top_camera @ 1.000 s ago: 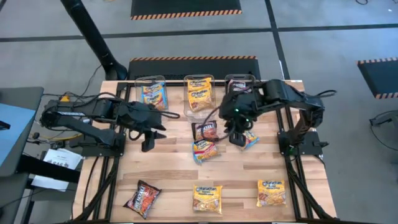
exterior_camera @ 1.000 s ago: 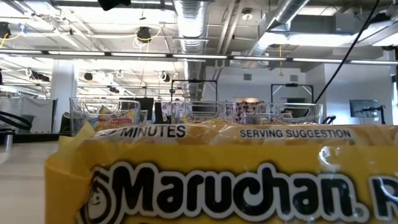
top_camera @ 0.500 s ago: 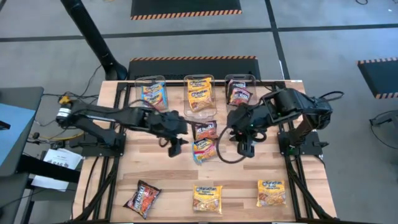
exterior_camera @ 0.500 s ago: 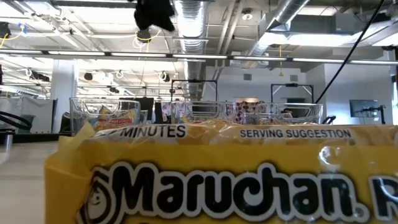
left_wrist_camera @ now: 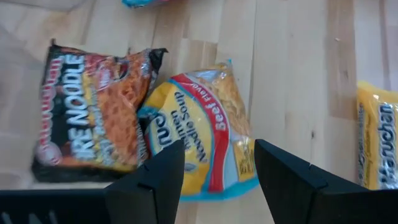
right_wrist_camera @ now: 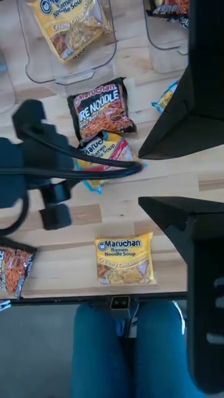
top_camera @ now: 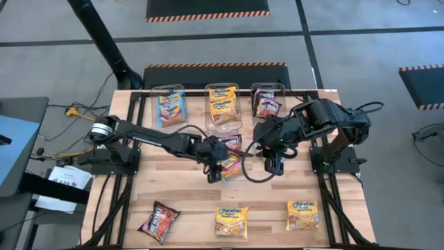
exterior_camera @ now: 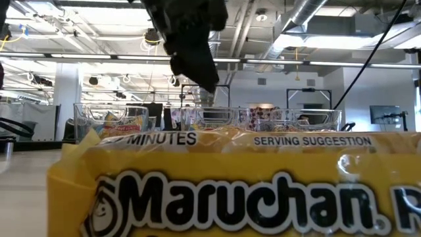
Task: Sort Maruchan noodles
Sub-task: Put the blue noodle pack into the left transparent bin
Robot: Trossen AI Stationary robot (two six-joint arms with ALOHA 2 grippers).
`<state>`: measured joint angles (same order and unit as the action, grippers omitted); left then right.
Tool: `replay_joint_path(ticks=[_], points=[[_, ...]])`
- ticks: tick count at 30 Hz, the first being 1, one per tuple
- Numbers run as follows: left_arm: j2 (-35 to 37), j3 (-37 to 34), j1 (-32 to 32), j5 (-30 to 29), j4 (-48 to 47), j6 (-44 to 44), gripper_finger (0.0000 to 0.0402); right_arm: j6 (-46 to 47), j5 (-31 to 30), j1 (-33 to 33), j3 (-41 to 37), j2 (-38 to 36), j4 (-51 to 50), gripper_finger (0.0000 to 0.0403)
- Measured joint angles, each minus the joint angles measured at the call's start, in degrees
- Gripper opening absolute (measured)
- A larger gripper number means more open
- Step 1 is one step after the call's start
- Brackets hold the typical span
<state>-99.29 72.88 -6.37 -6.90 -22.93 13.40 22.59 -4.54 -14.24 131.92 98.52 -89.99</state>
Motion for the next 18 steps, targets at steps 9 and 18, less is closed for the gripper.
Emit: replay_joint_path(ticks=[9,18], points=[[-6.06,0.01,-0.39,-0.09,5.22,1.35,0.0181,-0.11,-0.04,0.02,-0.02,0.02,-0.03,0.013],[-11.35,0.07,-0.39,-2.67,7.36,3.81,0.0181,-0.09,-0.04,0.02,-0.02,0.02,-0.02,0.0128]])
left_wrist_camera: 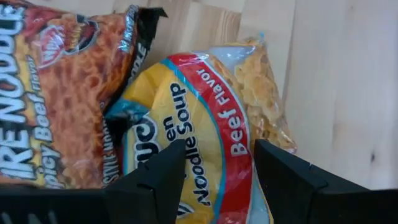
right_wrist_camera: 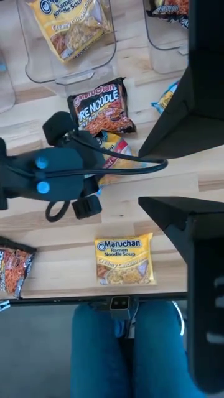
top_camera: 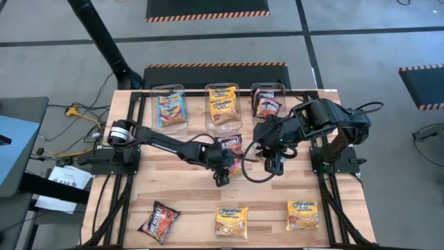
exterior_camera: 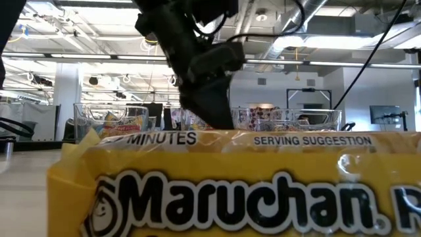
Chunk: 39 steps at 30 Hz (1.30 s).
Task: Sort Maruchan noodles
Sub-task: Put the blue noodle pack into the left transparent bin
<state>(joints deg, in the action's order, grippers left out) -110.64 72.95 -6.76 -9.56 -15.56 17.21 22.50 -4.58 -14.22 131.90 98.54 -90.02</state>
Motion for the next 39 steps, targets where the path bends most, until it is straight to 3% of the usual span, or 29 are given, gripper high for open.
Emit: replay_joint_path(ticks=[11,19,27,35,39], points=[[-4.72,0.36,-0.03,-0.66,-0.48,5.76,0.0176,0.0,0.0,-0.02,0.0,0.04,-0.04,0.0118],[-6.02,0.37,-0.64,-0.62,-0.66,5.97,0.0114,0.02,-0.05,0.07,0.0,0.04,0.02,0.0118],[-6.33,0.07,-1.72,1.44,-0.69,4.7,0.0088,0.02,-1.93,0.07,0.0,0.04,0.01,0.0118],[-5.96,0.07,-2.36,2.17,-0.88,3.06,0.0023,0.02,-2.0,0.07,0.0,0.04,0.0,0.0118],[-5.39,0.0,-2.67,1.75,-1.15,1.8,0.0015,0.02,-1.99,0.07,0.0,0.04,0.0,0.0118]])
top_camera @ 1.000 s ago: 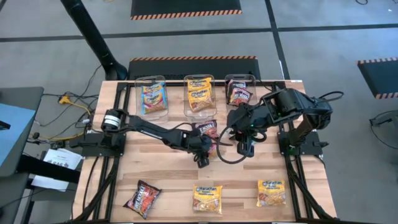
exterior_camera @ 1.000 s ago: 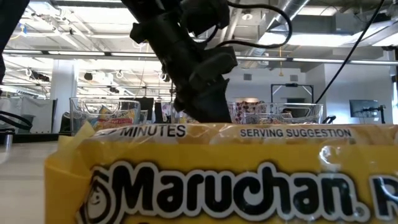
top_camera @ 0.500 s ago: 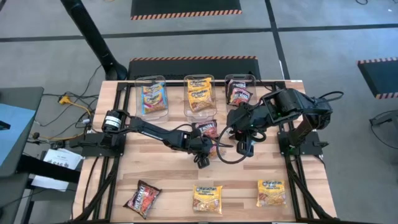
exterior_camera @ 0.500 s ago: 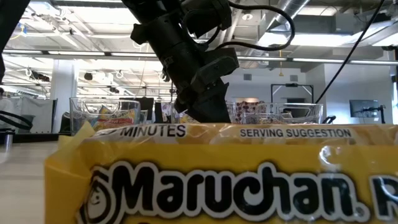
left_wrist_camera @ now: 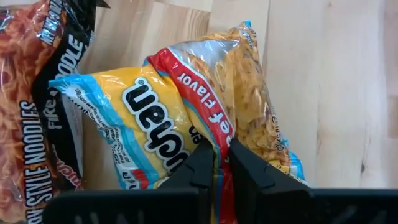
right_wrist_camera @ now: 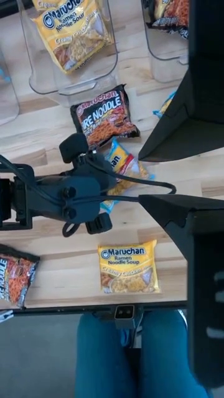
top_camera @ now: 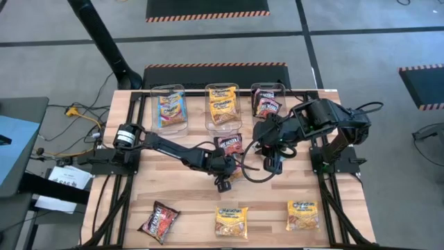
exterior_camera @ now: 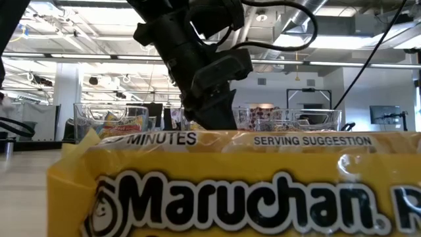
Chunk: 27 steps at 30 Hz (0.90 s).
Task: Sort Maruchan noodles
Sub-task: Put the blue noodle pack into the left transparent bin
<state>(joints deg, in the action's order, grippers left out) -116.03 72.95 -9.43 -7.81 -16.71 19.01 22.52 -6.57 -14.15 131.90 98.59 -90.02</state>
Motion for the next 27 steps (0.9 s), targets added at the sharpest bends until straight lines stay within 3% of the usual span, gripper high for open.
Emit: replay_joint_path(ticks=[10,27], points=[[7.84,-0.46,-2.75,-4.3,-7.33,-3.61,0.0002,-0.02,0.0,0.0,0.0,0.0,0.03,0.0118],[24.9,-0.18,-4.66,-33.34,-40.63,-2.21,0.0002,-0.04,-1.0,0.0,0.0,0.0,0.0,0.0118]])
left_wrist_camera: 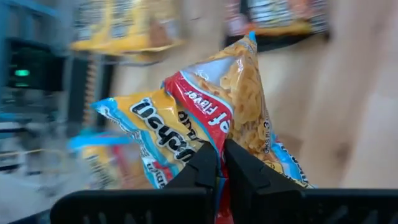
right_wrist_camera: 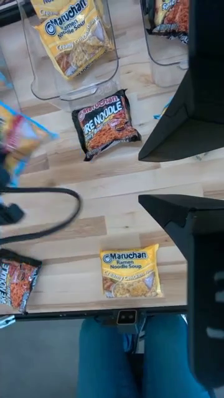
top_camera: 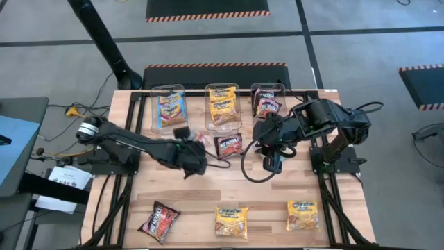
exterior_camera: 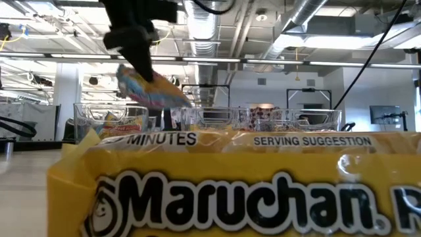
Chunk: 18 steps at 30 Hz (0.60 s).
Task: Sort Maruchan noodles
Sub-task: Put the blue noodle pack into the left transparent bin
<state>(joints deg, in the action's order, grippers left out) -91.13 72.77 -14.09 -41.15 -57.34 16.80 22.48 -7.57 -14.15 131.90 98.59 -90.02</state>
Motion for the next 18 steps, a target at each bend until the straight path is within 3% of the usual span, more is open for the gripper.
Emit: replay_joint_path(ticks=[10,18], points=[[8.89,0.07,8.35,-12.26,-14.57,-8.71,0.0003,-0.22,-0.02,-0.02,0.0,0.0,0.01,0.0118],[11.38,0.09,18.48,-11.96,-15.26,-22.0,0.0003,-0.46,-0.02,-0.02,0.0,0.0,0.01,0.0118]])
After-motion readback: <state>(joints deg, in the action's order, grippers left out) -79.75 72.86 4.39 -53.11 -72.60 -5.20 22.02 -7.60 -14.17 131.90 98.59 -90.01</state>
